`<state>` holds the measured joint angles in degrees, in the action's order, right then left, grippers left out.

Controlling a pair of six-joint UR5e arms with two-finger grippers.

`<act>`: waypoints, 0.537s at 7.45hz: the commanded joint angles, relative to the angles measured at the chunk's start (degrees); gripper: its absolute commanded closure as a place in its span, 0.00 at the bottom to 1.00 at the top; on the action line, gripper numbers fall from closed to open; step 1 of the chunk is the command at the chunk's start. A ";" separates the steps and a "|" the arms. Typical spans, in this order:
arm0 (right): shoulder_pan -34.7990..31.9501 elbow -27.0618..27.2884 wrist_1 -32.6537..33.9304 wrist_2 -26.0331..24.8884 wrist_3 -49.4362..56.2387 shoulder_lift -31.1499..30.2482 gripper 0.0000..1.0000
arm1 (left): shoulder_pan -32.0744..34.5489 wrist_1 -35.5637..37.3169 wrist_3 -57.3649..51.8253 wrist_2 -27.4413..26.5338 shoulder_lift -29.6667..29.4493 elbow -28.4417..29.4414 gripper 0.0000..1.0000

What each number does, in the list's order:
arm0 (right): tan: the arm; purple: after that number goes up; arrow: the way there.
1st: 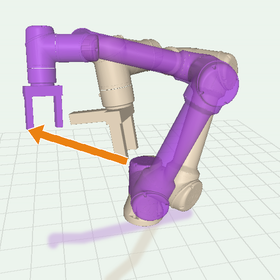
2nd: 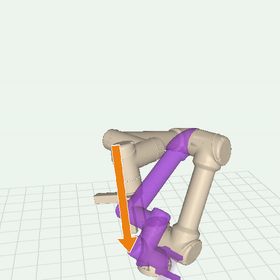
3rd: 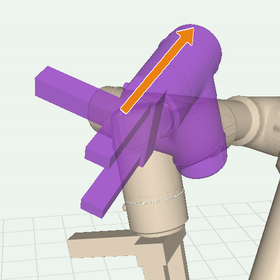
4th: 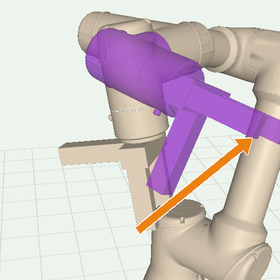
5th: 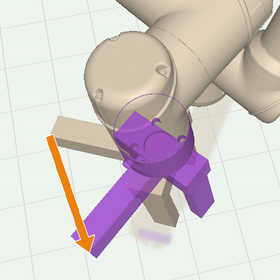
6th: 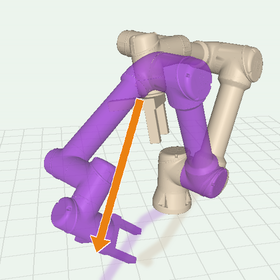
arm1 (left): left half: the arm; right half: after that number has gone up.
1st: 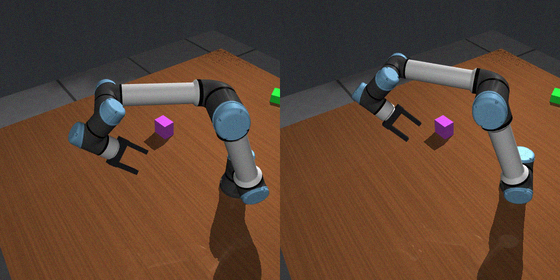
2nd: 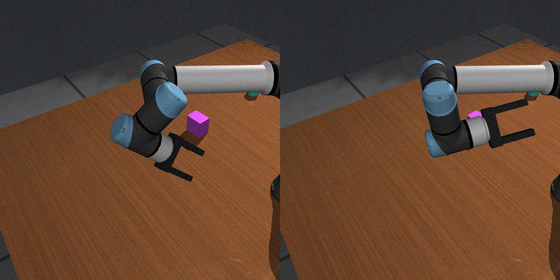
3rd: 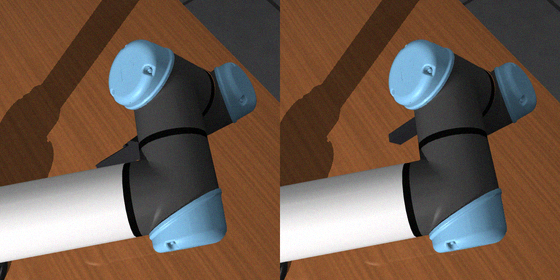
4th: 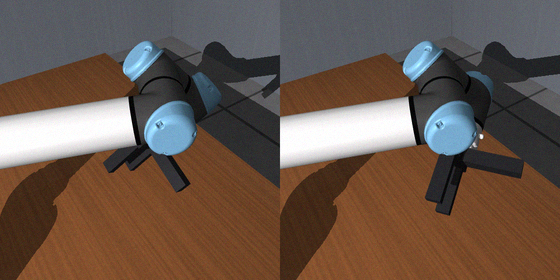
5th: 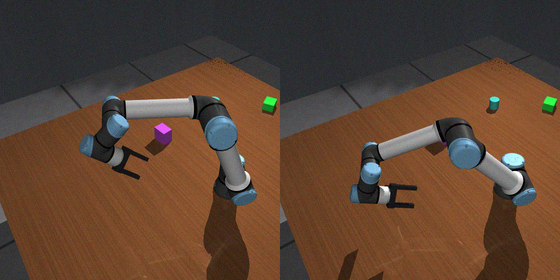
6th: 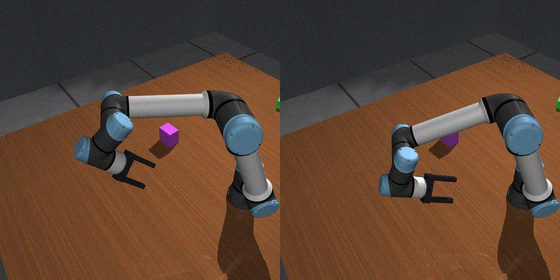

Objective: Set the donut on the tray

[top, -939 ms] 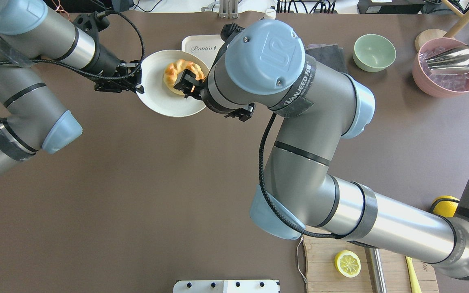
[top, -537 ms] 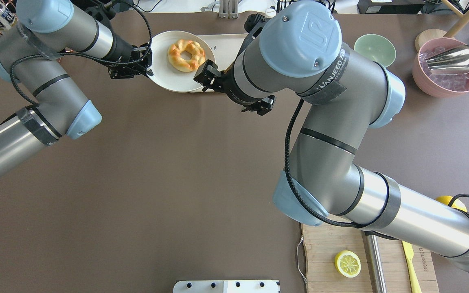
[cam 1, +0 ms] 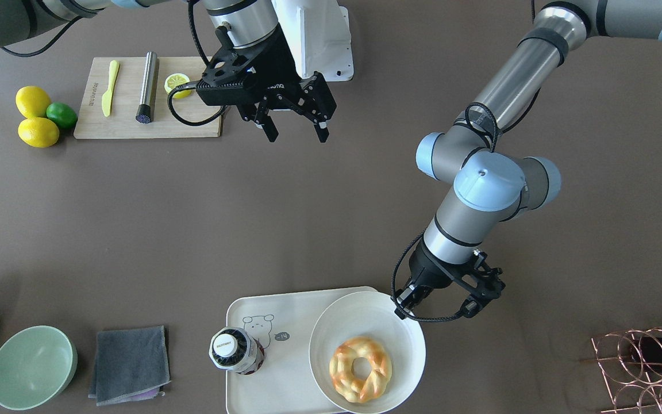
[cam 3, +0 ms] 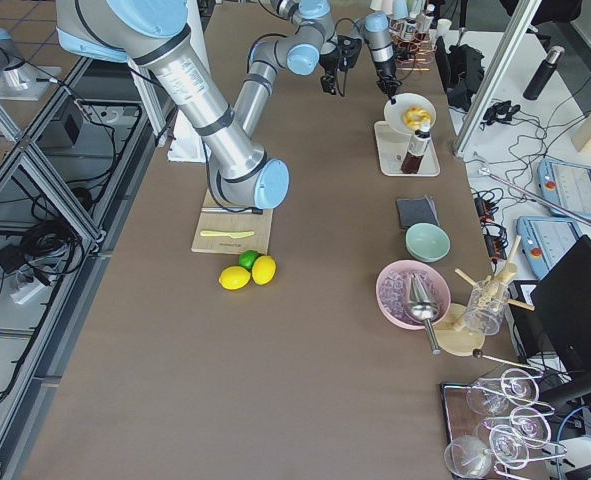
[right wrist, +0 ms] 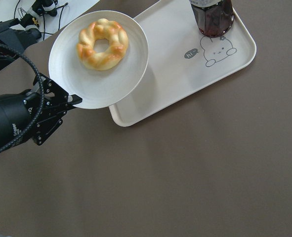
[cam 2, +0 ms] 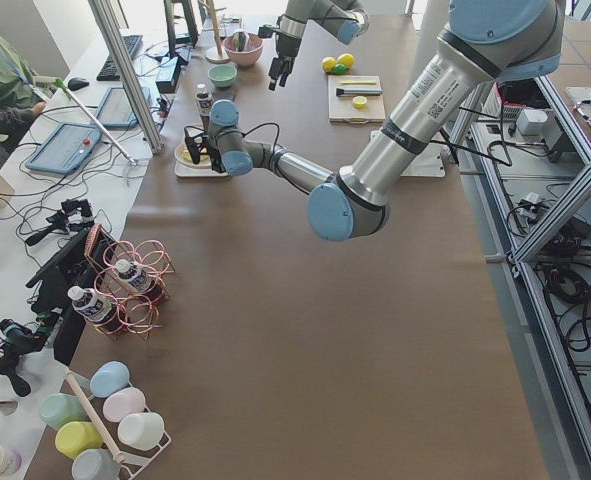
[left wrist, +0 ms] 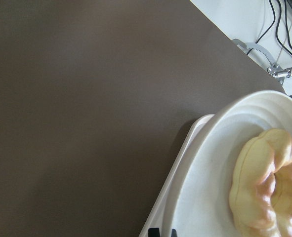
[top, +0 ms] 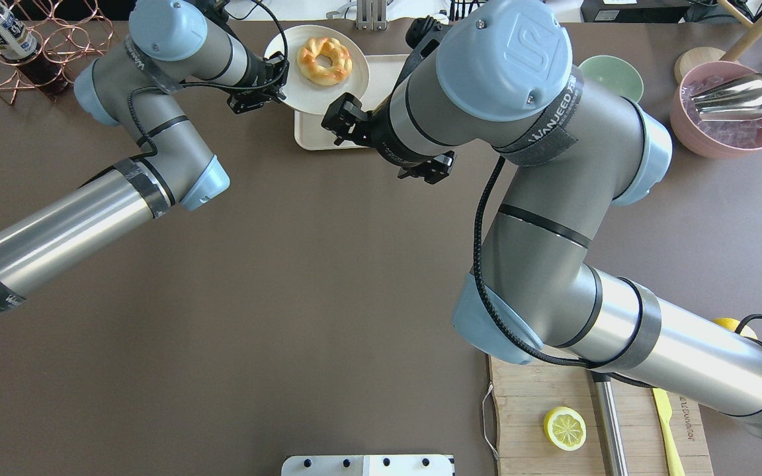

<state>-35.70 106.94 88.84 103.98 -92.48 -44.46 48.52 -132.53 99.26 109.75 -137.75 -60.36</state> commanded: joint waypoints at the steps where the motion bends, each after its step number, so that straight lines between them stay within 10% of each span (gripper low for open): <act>1: -0.16 0.02 0.01 0.09 0.02 -0.10 0.00 | -3.94 -1.59 2.52 -5.57 -2.62 3.67 1.00; 4: -0.16 0.20 0.01 0.08 0.02 -0.28 0.00 | -7.29 -1.67 2.61 -9.90 -3.06 3.67 1.00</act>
<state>-35.85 107.02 88.86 104.03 -92.46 -44.61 42.84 -134.09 101.86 102.11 -140.66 -56.77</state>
